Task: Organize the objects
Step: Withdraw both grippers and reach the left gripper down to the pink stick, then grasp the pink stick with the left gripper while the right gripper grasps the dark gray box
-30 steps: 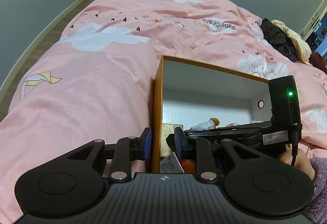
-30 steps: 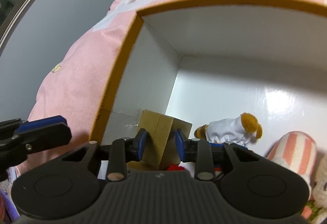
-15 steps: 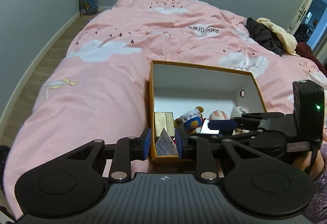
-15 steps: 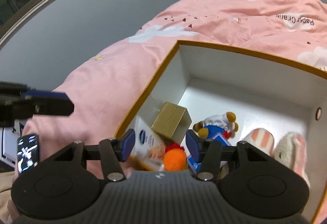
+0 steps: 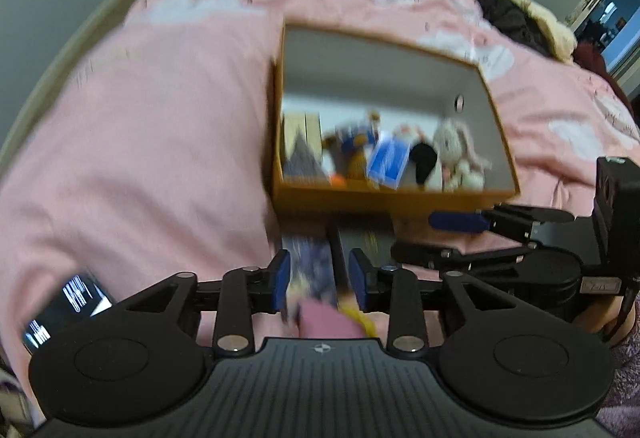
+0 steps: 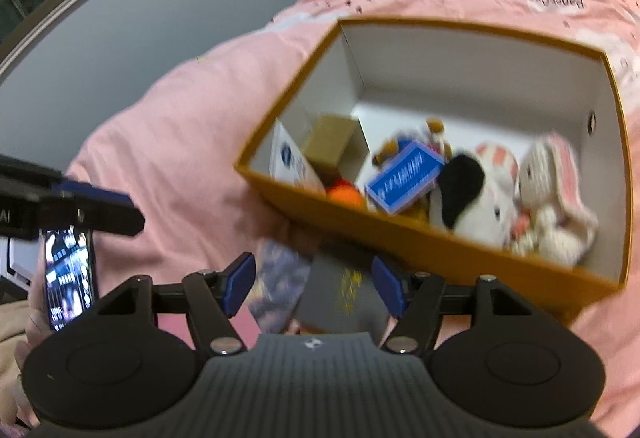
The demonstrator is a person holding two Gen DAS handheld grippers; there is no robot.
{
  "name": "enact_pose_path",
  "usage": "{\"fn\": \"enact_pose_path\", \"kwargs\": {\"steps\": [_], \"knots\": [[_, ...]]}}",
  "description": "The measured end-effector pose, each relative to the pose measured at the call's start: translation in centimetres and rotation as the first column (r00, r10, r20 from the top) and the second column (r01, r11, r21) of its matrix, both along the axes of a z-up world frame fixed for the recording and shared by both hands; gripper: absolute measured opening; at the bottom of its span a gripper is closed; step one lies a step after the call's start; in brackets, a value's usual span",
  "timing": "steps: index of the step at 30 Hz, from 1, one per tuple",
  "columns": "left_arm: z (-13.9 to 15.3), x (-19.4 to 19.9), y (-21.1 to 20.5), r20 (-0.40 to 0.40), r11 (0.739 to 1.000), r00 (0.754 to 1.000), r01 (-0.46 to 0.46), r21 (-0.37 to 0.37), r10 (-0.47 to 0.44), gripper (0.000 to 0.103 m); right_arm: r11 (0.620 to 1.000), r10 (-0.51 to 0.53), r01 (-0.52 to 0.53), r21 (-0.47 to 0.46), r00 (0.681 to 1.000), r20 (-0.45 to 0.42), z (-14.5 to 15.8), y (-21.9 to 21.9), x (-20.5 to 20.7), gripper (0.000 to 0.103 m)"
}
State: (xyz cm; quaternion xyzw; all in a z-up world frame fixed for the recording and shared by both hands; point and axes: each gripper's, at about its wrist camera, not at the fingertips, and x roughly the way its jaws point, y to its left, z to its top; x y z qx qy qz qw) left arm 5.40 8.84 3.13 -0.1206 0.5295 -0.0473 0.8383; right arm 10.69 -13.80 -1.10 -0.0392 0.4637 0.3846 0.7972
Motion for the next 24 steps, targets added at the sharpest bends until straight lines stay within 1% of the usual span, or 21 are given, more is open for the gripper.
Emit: {"fn": "enact_pose_path", "kwargs": {"steps": [2, 5, 7, 11, 15, 18, 23, 24], "knots": [[-1.2, -0.6, -0.1, -0.038, 1.000, 0.999, -0.002, -0.016, 0.001, 0.049, 1.000, -0.007, 0.006, -0.014, 1.000, -0.019, -0.8, -0.6, -0.3, 0.068], [-2.8, -1.4, -0.6, -0.096, 1.000, 0.995, -0.004, -0.016, 0.002, 0.049, 0.999, -0.017, 0.015, -0.028, 0.998, -0.052, -1.8, -1.1, -0.6, 0.068], [-3.7, -1.8, -0.7, -0.133, 0.999, 0.991, -0.022, -0.044, 0.016, 0.049, 0.999, -0.016, 0.014, -0.040, 0.998, -0.064, -2.4, -1.1, -0.9, 0.068], [-5.6, -2.3, -0.7, -0.211, 0.992, 0.975, -0.085, -0.090, 0.065, 0.049, 0.998, -0.007, 0.004, -0.061, 0.998, -0.058, -2.8, -0.9, -1.3, 0.068], [-7.3, -2.4, -0.6, -0.252, 0.986, 0.965, -0.111, -0.121, 0.077, 0.050, 0.997, 0.004, -0.007, -0.075, 0.999, -0.036, -2.6, -0.6, -1.6, 0.069], [-8.0, -1.9, -0.9, -0.262, 0.984, 0.962, -0.112, -0.137, 0.073, 0.050, 0.996, 0.005, -0.007, -0.092, 1.000, -0.020, -2.7, -0.5, -1.7, 0.070], [-9.0, -1.1, -1.1, -0.281, 0.981, 0.956, -0.125, -0.146, 0.080, 0.050, 0.994, -0.015, 0.011, -0.105, 0.999, -0.038, -3.1, -0.6, -1.2, 0.071], [-9.0, -1.1, -1.1, -0.277, 0.981, 0.957, -0.130, -0.147, 0.085, 0.048, 0.994, -0.020, 0.016, -0.110, 0.999, -0.040, -3.2, -0.6, -1.1, 0.071]]}}
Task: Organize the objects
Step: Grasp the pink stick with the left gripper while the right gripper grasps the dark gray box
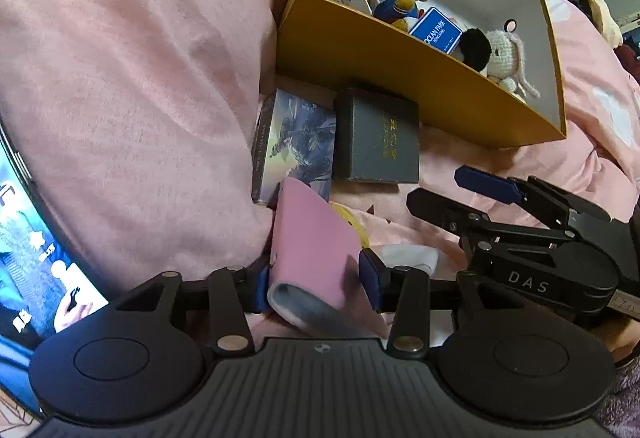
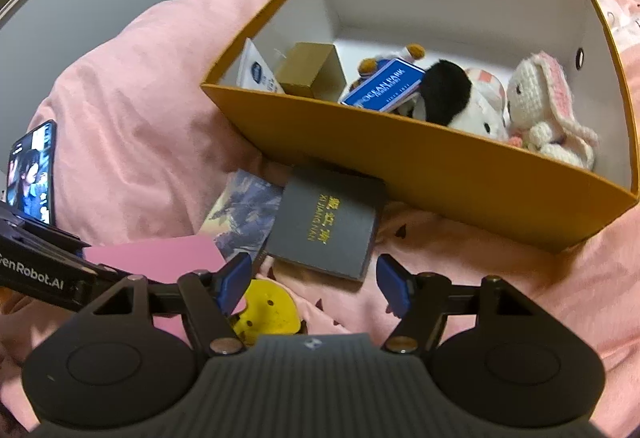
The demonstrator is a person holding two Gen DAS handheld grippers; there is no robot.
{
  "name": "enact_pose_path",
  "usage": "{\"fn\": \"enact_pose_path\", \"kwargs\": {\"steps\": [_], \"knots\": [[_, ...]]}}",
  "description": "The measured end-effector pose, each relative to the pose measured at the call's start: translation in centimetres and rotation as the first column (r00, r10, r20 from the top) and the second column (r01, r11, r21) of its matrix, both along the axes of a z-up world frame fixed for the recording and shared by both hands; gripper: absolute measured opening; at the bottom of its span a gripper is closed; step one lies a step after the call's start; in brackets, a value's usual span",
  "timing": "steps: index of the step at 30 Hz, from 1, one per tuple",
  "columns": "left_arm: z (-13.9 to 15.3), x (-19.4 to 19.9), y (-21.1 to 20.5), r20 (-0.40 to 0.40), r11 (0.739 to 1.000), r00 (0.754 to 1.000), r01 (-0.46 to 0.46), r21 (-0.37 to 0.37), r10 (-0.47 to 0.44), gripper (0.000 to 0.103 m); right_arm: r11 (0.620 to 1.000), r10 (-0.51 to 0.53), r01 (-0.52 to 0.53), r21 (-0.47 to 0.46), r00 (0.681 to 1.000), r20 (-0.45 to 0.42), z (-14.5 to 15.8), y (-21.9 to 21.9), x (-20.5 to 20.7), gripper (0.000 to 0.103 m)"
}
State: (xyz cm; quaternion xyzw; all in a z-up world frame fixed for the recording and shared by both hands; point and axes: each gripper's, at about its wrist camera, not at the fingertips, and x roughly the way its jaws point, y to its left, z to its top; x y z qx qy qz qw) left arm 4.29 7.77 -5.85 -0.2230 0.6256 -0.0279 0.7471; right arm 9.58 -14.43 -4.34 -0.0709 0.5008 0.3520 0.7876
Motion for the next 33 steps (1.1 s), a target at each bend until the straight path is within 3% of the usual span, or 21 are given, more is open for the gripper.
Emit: {"fn": "enact_pose_path", "kwargs": {"steps": [6, 10, 14, 19, 25, 33], "knots": [[0.6, -0.3, 0.2, 0.046, 1.000, 0.999, -0.012, -0.001, 0.012, 0.036, 1.000, -0.021, 0.020, -0.016, 1.000, -0.017, -0.7, 0.0, 0.5, 0.071], [2.2, -0.4, -0.4, 0.124, 0.999, 0.992, 0.008, 0.033, -0.012, 0.027, 0.999, -0.024, 0.023, -0.028, 0.999, -0.027, -1.3, 0.2, 0.8, 0.071], [4.4, -0.2, -0.8, 0.249, 0.997, 0.967, 0.035, 0.065, -0.050, 0.022, 0.998, -0.049, 0.048, -0.030, 0.998, -0.044, -1.7, 0.1, 1.3, 0.071], [4.7, 1.4, -1.3, 0.325, 0.988, 0.942, 0.037, 0.152, -0.085, 0.021, 0.996, -0.088, 0.087, -0.012, 0.994, -0.072, -1.9, 0.3, 2.6, 0.069], [2.8, 2.1, -2.1, 0.249, 0.972, 0.960, 0.075, 0.223, -0.131, 0.022, 0.990, -0.140, 0.142, 0.000, 0.976, -0.166, -3.2, 0.3, 4.5, 0.063], [1.9, 2.5, -1.3, 0.142, 0.973, 0.980, 0.106, 0.203, -0.136, 0.027, 0.988, -0.143, 0.153, 0.021, 0.958, -0.250, -5.3, 0.7, 6.1, 0.068]]}}
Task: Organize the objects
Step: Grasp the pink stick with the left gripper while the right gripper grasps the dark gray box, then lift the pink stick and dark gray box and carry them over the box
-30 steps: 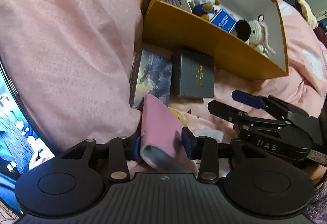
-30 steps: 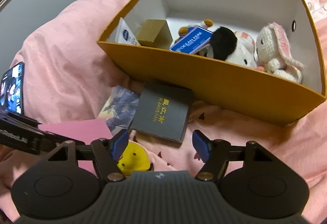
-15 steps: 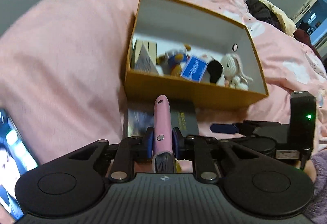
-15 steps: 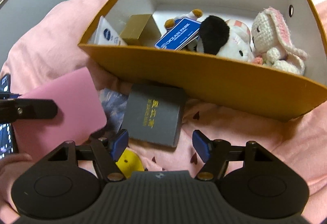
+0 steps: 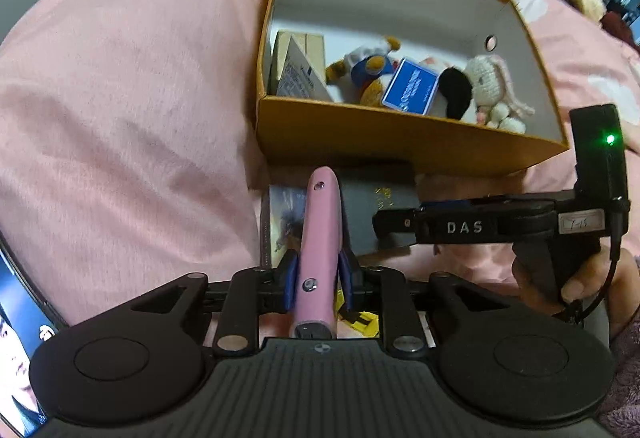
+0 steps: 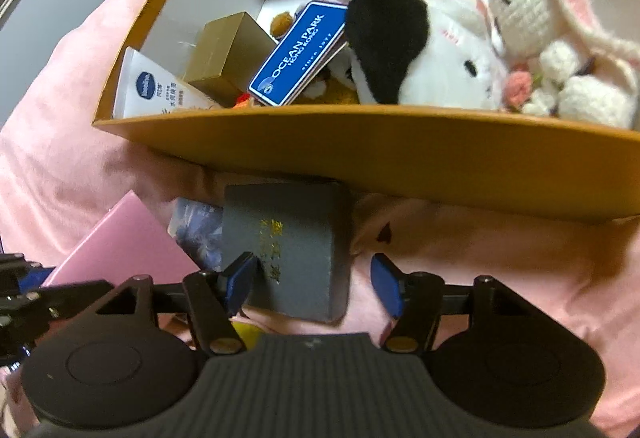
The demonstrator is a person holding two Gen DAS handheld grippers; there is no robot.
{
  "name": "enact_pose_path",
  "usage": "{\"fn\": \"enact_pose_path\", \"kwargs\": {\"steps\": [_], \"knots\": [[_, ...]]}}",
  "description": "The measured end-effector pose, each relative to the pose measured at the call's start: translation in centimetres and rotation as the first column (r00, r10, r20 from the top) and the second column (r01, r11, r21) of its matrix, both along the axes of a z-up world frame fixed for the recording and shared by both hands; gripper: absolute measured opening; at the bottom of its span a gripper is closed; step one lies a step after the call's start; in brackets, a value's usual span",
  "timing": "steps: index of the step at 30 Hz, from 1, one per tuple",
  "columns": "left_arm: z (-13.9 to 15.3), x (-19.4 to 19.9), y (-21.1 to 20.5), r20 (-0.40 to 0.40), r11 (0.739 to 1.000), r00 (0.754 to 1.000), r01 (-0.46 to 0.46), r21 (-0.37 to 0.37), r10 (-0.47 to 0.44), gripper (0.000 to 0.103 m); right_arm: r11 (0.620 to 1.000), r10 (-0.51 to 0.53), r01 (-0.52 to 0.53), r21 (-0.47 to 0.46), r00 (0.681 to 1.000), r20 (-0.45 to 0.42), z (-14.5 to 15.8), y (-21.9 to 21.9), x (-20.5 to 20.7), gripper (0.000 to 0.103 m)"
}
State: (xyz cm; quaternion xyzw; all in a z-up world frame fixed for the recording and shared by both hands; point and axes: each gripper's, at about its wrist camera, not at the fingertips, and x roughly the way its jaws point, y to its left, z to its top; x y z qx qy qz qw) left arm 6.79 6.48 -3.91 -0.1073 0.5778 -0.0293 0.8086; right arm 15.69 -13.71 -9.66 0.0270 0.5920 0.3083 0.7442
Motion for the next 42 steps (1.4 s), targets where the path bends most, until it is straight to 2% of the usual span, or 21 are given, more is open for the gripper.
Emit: {"fn": "enact_pose_path", "kwargs": {"steps": [4, 9, 12, 14, 16, 17, 21, 24, 28, 32, 35, 38, 40, 42], "knots": [[-0.3, 1.5, 0.0, -0.070, 0.999, 0.996, 0.046, 0.002, -0.046, 0.030, 1.000, 0.006, -0.005, 0.024, 0.999, -0.034, -1.1, 0.4, 0.7, 0.078], [0.2, 3.6, -0.6, -0.098, 0.992, 0.989, 0.114, 0.060, -0.108, 0.032, 0.997, -0.003, 0.011, 0.078, 0.995, -0.096, -2.5, 0.3, 1.5, 0.083], [-0.3, 4.5, -0.8, -0.130, 0.986, 0.980, 0.158, 0.055, -0.150, 0.032, 0.996, 0.005, 0.004, 0.091, 0.996, -0.092, -2.6, 0.4, 1.5, 0.083], [-0.8, 5.0, -0.8, -0.152, 0.987, 0.977, 0.158, 0.040, -0.150, 0.032, 0.995, 0.008, 0.000, 0.098, 0.996, -0.088, -2.6, 0.4, 1.3, 0.081], [-0.9, 5.3, -0.6, -0.164, 0.989, 0.976, 0.149, 0.017, -0.145, 0.032, 0.993, 0.011, 0.001, 0.120, 0.995, -0.100, -2.4, 0.2, 1.1, 0.070], [-0.8, 5.3, -0.6, -0.163, 0.989, 0.976, 0.149, -0.001, -0.147, 0.032, 0.992, 0.010, 0.002, 0.124, 0.995, -0.102, -2.3, 0.2, 0.9, 0.068], [-0.3, 5.2, -0.8, -0.158, 0.985, 0.973, 0.164, -0.049, -0.170, 0.032, 0.994, 0.019, -0.012, 0.108, 0.998, -0.058, -1.1, 0.1, -0.1, 0.060], [0.0, 5.2, -1.5, -0.160, 0.979, 0.966, 0.200, -0.027, -0.202, 0.032, 0.995, 0.017, -0.014, 0.104, 1.000, -0.021, 0.3, -0.1, -0.7, 0.050], [-0.2, 5.3, -2.4, -0.171, 0.973, 0.958, 0.232, -0.003, -0.229, 0.032, 0.994, 0.017, -0.016, 0.112, 1.000, -0.007, 1.6, -0.5, -1.5, 0.043], [-0.7, 4.9, -2.7, -0.187, 0.970, 0.953, 0.243, 0.011, -0.237, 0.030, 0.989, 0.015, -0.012, 0.149, 1.000, -0.017, 2.7, -0.9, -2.0, 0.039], [-0.8, 4.6, -2.5, -0.179, 0.974, 0.959, 0.227, 0.015, -0.221, 0.028, 0.987, 0.029, -0.026, 0.157, 0.999, -0.015, 2.9, -0.8, -2.5, 0.038], [-0.5, 4.0, -1.9, -0.164, 0.983, 0.970, 0.181, -0.007, -0.180, 0.026, 0.978, 0.025, -0.006, 0.206, 0.996, -0.089, 1.1, -1.3, -2.2, 0.037], [-0.1, 3.4, -1.4, -0.154, 0.987, 0.975, 0.153, -0.038, -0.157, 0.023, 0.978, 0.017, 0.002, 0.210, 0.996, -0.092, 0.0, -0.7, 0.4, 0.037], [0.5, 2.7, -1.2, -0.143, 0.991, 0.981, 0.131, -0.030, -0.134, 0.022, 0.978, 0.023, -0.006, 0.211, 0.997, -0.077, 0.4, -0.5, 0.2, 0.037]]}}
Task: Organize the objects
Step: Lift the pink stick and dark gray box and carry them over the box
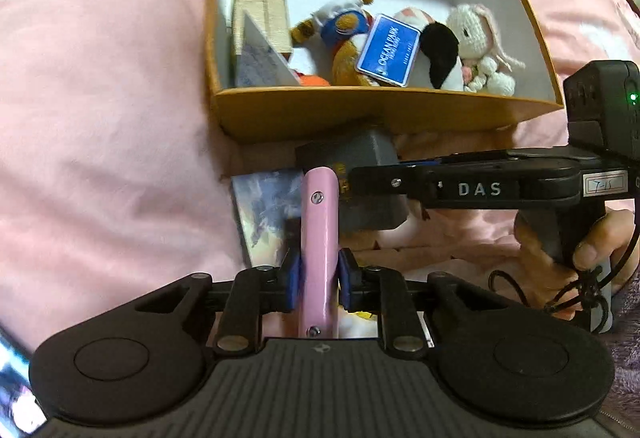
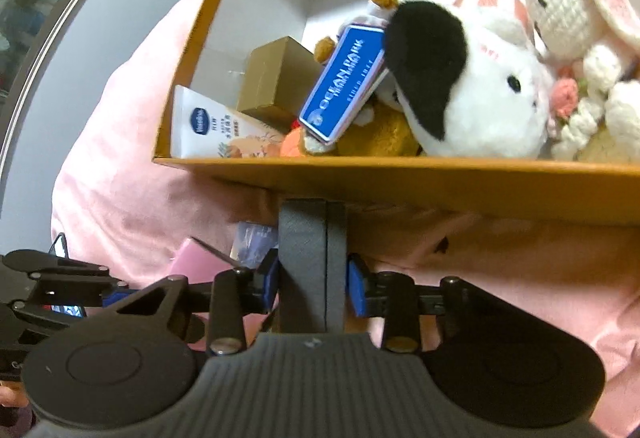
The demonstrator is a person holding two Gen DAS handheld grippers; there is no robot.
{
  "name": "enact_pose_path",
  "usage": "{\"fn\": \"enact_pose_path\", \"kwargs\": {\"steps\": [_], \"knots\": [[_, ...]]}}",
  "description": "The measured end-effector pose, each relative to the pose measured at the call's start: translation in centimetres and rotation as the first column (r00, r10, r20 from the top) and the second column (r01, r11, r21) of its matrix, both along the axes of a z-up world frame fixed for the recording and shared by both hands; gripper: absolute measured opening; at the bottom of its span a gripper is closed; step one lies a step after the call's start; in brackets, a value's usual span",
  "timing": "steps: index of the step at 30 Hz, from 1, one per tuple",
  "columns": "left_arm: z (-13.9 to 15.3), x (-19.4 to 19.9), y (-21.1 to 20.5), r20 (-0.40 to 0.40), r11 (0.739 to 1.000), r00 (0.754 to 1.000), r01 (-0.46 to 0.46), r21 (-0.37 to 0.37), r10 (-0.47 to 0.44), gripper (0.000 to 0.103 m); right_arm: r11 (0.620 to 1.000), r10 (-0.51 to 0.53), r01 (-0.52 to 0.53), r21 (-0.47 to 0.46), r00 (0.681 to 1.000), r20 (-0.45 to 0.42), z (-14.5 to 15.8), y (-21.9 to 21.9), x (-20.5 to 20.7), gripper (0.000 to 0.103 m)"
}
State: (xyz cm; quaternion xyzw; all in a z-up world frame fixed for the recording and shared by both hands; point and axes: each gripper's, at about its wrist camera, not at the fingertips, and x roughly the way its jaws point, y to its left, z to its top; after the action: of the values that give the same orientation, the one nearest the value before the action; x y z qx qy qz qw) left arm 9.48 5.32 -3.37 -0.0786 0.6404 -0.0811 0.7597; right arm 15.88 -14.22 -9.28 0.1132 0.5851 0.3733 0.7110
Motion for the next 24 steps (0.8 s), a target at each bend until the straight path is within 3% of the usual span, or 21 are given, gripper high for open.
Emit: {"fn": "enact_pose_path", "kwargs": {"steps": [4, 8, 12, 24], "knots": [[1.0, -1.2, 0.3, 0.030, 0.999, 0.999, -0.044, -0.001, 0.044, 0.022, 0.999, 0.034, -0.034, -0.014, 0.998, 0.055, 1.4, -0.1, -1.3, 0.037], [2.2, -2.3, -0.7, 0.114, 0.996, 0.990, -0.088, 0.013, 0.086, 0.020, 0.997, 0.055, -0.048, -0.053, 0.989, 0.136, 2.6, -0.4, -2.8, 0.037], [4.1, -2.8, -1.7, 0.193, 0.994, 0.976, -0.087, -0.060, 0.097, 0.020, 0.999, 0.030, -0.025, -0.030, 0.982, 0.187, 4.9, -1.6, -3.7, 0.037], [10.8, -1.8, -1.9, 0.438, 0.989, 0.894, -0.025, -0.148, 0.088, 0.020, 0.992, -0.113, 0.086, 0.088, 0.922, 0.370, 13.8, -5.8, -3.9, 0.036]]}}
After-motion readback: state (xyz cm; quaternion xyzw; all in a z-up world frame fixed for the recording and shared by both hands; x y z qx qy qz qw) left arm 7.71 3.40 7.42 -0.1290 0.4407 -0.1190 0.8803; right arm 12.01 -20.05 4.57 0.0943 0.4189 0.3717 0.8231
